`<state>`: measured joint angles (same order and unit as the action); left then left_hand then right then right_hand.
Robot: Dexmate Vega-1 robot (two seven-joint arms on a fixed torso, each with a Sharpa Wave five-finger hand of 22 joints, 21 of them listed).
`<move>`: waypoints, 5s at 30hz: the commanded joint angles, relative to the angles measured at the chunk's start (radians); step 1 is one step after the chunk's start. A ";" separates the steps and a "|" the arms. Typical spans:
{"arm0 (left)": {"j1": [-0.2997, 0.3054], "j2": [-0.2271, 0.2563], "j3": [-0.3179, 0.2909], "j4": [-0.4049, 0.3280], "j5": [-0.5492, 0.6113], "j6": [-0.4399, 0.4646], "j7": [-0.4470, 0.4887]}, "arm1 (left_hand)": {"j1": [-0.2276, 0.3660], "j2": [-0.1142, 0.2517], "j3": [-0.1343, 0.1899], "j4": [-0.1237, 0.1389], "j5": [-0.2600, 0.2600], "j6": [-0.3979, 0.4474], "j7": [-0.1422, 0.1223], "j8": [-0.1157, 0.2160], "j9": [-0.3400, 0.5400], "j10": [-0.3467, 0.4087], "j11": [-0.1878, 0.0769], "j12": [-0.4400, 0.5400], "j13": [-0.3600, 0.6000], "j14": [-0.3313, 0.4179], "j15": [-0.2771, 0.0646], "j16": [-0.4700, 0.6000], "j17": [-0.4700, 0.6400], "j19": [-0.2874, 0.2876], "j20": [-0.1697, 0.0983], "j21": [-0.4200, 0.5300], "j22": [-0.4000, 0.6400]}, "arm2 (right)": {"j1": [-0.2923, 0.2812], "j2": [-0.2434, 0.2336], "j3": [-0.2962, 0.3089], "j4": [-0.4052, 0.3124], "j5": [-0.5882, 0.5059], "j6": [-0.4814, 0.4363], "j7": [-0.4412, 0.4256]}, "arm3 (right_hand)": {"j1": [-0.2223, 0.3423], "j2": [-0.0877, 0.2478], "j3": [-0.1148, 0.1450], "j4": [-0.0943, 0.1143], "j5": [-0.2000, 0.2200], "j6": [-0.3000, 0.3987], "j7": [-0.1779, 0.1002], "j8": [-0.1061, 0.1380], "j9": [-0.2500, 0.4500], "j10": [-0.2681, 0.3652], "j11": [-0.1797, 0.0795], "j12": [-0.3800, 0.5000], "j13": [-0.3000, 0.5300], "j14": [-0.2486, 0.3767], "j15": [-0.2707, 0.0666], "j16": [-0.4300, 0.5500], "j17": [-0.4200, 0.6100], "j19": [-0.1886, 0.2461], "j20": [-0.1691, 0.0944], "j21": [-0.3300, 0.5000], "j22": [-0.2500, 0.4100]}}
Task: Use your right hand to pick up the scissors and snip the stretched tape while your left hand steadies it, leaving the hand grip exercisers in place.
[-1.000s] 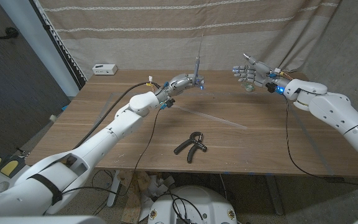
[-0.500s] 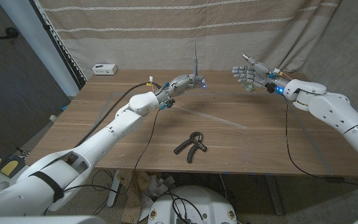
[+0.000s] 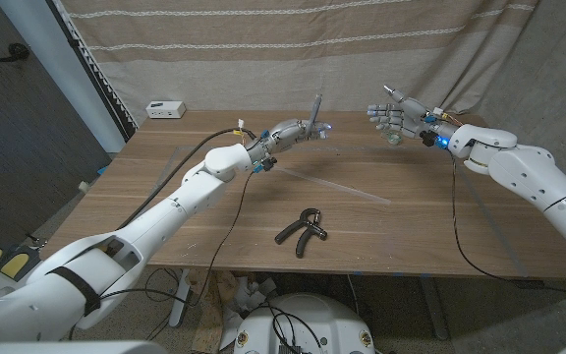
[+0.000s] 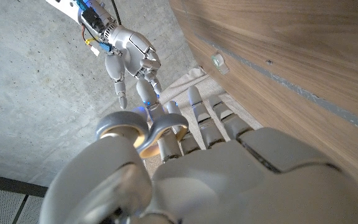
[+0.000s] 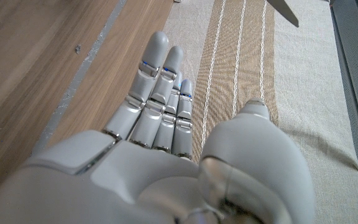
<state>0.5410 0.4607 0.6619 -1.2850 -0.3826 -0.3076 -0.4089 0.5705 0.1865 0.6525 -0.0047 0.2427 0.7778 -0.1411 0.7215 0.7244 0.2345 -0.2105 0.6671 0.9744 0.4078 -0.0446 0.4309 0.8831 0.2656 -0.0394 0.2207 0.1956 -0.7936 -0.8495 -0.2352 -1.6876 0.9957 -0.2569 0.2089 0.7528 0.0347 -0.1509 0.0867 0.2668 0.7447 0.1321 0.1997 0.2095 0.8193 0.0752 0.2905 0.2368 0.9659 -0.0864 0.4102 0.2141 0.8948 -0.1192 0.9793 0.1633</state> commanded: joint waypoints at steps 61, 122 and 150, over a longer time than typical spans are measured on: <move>0.063 -0.086 -0.087 0.052 -0.351 0.180 -0.151 | 0.108 -0.096 -0.098 -0.040 0.102 0.211 -0.015 -0.130 -0.245 0.243 0.004 0.769 0.265 0.142 -0.170 0.395 0.323 0.121 -0.050 0.047 0.045 | -0.013 -0.023 0.003 -0.050 -0.004 -0.021 -0.030 | -0.005 0.007 -0.002 -0.021 0.015 -0.002 -0.006 0.004 -0.003 0.011 -0.001 -0.007 -0.013 -0.055 -0.041 -0.007 -0.003 0.008 -0.071 -0.039 0.004; 0.118 -0.010 -0.100 -0.108 -0.298 0.255 0.040 | -0.165 -0.391 -0.648 0.041 0.265 0.282 0.189 0.855 0.518 0.488 0.006 0.920 0.275 0.333 -0.165 0.474 0.307 0.188 -0.031 0.047 0.069 | 0.023 -0.016 -0.024 -0.030 -0.011 -0.042 -0.005 | -0.008 0.013 -0.001 -0.035 0.020 0.000 -0.008 0.006 -0.005 0.018 -0.003 -0.010 -0.022 -0.057 -0.040 -0.010 -0.005 0.015 -0.067 -0.070 0.005; 0.158 0.160 -0.102 -0.303 -0.292 0.425 0.096 | -0.294 -0.391 -1.022 -0.013 0.006 0.454 0.293 0.863 0.524 0.630 0.121 0.918 0.275 0.442 -0.109 0.482 0.229 0.241 0.011 0.026 0.059 | 0.045 0.001 -0.044 -0.010 -0.021 -0.057 -0.011 | -0.013 0.014 -0.002 -0.039 0.021 0.006 -0.008 0.007 -0.005 0.026 -0.005 -0.010 -0.024 -0.054 -0.042 -0.010 -0.006 0.016 -0.064 -0.083 0.005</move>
<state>0.6960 0.5400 0.5524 -1.5005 -0.6867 0.0225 -0.3265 0.2879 -0.2038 0.0722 0.0493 0.2603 1.1109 -0.0309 1.5815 1.2432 0.8109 -0.0509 1.5812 1.2488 0.8580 -0.1054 0.9101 1.1109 0.5009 -0.0440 0.2544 0.2553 -0.7547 -0.8542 -0.2714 -1.7040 0.9814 -0.3116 0.1999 0.7437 0.0437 -0.1485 0.0538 0.2778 0.7449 0.1248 0.2037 0.2048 0.8330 0.0627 0.2812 0.2090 0.9554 -0.0830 0.4026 0.2092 0.9025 -0.1229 0.8980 0.1651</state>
